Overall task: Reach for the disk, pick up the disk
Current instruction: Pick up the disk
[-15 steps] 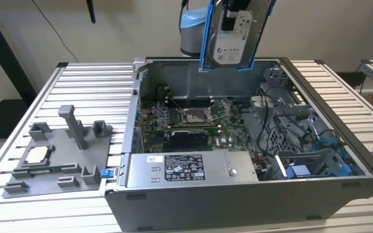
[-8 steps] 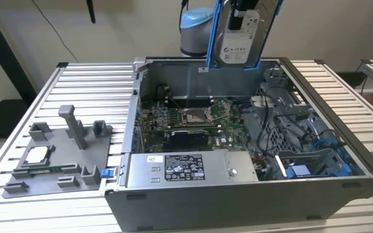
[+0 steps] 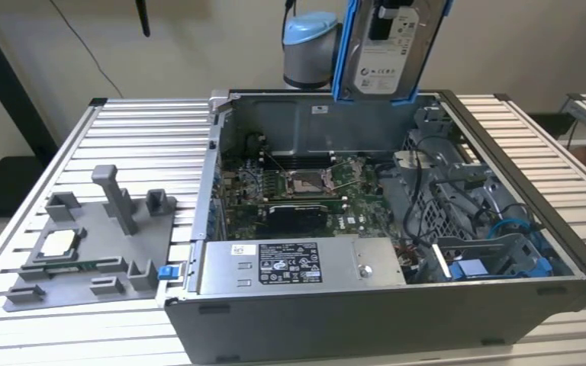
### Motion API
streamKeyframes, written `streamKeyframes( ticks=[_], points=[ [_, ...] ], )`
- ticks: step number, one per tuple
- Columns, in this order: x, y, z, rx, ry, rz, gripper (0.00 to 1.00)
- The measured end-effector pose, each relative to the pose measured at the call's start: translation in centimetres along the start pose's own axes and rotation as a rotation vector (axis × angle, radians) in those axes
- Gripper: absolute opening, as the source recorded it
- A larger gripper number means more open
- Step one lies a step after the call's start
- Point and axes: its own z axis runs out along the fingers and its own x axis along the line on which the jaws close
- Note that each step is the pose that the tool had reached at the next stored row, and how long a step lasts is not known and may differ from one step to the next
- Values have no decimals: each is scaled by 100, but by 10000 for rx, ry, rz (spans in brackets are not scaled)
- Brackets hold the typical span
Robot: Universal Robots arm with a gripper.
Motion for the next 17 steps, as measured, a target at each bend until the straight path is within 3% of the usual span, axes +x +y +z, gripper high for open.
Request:
streamKeyframes(
  ticks=[7,17],
  points=[
    [11,-88,-68,-54,1,2,0],
    [55,-270,-91,-149,14,7,0]
  ],
)
